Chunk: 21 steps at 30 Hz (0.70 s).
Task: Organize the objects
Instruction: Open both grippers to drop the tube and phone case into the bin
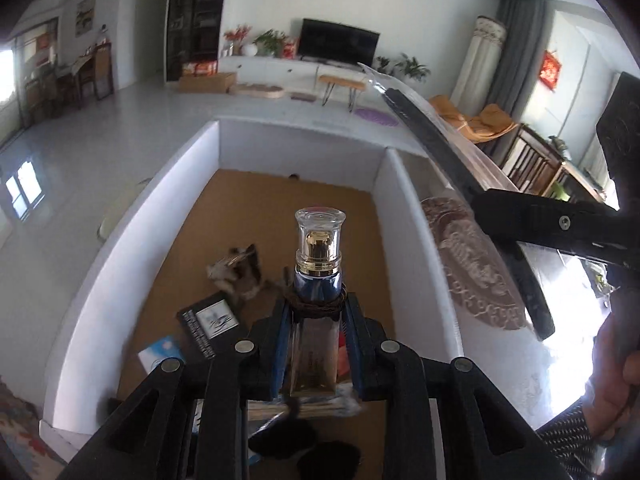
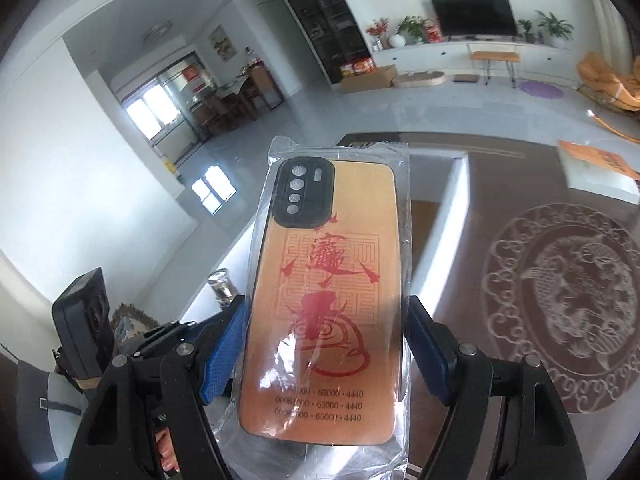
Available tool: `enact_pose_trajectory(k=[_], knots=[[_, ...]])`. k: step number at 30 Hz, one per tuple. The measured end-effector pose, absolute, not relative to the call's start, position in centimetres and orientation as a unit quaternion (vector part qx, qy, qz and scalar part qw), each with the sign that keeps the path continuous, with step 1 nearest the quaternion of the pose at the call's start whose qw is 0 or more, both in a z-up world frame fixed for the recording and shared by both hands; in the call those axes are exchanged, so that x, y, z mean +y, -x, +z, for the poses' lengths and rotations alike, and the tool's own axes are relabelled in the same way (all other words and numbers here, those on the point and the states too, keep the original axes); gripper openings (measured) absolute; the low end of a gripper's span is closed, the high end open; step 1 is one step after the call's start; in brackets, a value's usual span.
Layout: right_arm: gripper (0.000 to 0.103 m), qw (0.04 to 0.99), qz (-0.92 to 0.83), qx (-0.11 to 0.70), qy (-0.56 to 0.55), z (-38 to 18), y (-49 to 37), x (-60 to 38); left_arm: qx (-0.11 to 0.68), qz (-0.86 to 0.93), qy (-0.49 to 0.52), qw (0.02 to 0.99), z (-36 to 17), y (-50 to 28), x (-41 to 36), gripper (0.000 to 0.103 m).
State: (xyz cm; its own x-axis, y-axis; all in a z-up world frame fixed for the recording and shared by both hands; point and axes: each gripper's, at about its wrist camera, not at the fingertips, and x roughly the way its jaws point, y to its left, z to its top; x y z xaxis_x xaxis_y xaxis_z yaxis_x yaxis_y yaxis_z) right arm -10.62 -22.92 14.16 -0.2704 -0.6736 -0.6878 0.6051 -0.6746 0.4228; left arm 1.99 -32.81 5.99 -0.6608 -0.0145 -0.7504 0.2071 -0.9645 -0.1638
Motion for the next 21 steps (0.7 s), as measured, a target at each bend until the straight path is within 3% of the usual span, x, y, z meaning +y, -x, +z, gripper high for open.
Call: enact_pose_trajectory(k=[3, 5, 7, 13, 15, 21], knots=[[0.077, 0.403, -0.765, -0.016, -0.501, 10.2, 11.2, -26.8, 0.123, -0.889, -0.429, 0.103, 4.3, -2.5, -34.4, 0.032], [0.077, 0.393, -0.751, 0.012, -0.530, 7.6, 11.4, -28.5, 0.117, -0.885, -0.430, 0.130, 3.8, -3.0, -35.0, 0.069], [0.077, 0.389, -0.746, 0.018, -0.540, 6.2, 11.3, -28.5, 0.102, -0.888, -0.421, 0.153, 3.9, -3.5, -34.9, 0.083], [0.080, 0.373, -0.774, 0.050, -0.509, 8.1, 11.6, -26.3, 0.006, -0.886, -0.390, 0.252, 6.0, -2.9, -32.2, 0.091], [0.088, 0.359, -0.790, 0.083, -0.490, 9.8, 12.1, -26.6, 0.009, -0.877, -0.387, 0.285, 7.1, -2.4, -31.6, 0.101], [0.090, 0.315, -0.817, 0.158, -0.457, 12.6, 11.8, -24.3, 0.102, -0.871, -0.400, 0.264, 8.1, -4.0, -31.6, 0.102]])
